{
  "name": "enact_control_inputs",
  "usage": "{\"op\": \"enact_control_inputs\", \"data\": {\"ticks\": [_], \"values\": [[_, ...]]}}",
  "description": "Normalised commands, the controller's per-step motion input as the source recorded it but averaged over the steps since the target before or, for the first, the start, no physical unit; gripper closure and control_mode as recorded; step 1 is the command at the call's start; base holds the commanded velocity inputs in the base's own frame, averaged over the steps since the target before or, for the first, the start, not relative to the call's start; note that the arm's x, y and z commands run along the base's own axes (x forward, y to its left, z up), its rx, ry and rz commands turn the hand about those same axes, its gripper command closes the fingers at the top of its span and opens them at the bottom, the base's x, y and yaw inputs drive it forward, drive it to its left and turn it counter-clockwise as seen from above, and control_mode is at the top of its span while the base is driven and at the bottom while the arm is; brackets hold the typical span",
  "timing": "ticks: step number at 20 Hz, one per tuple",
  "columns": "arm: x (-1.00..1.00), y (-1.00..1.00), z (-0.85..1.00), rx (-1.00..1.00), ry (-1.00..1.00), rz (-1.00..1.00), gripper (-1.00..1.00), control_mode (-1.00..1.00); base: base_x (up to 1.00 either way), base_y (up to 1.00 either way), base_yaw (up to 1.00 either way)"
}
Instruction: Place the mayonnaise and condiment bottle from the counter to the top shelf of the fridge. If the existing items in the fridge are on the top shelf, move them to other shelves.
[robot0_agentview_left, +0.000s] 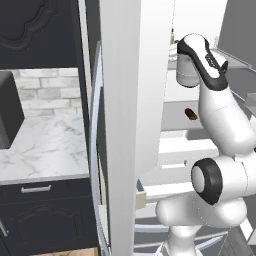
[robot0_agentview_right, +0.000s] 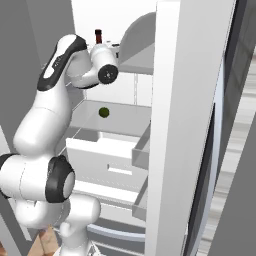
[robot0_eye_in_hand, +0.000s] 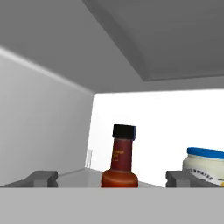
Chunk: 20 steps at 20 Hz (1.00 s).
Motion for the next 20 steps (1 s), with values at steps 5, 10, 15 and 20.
{"op": "enact_control_inputs", "data": {"ticks": [5,10,15,20], "values": [[-1.00,-0.21,0.02,0.01,-0.05,0.00,-1.00,-1.00,0.00,0.00,0.00],[-1.00,-0.13,0.00,0.00,-0.05,0.00,-1.00,-1.00,0.00,0.00,0.00],[-1.00,-0.07,0.00,0.00,-0.08,0.00,-1.00,-1.00,0.00,0.00,0.00],[-1.00,0.01,0.00,-0.01,-0.11,0.00,-1.00,-1.00,0.00,0.00,0.00]]}}
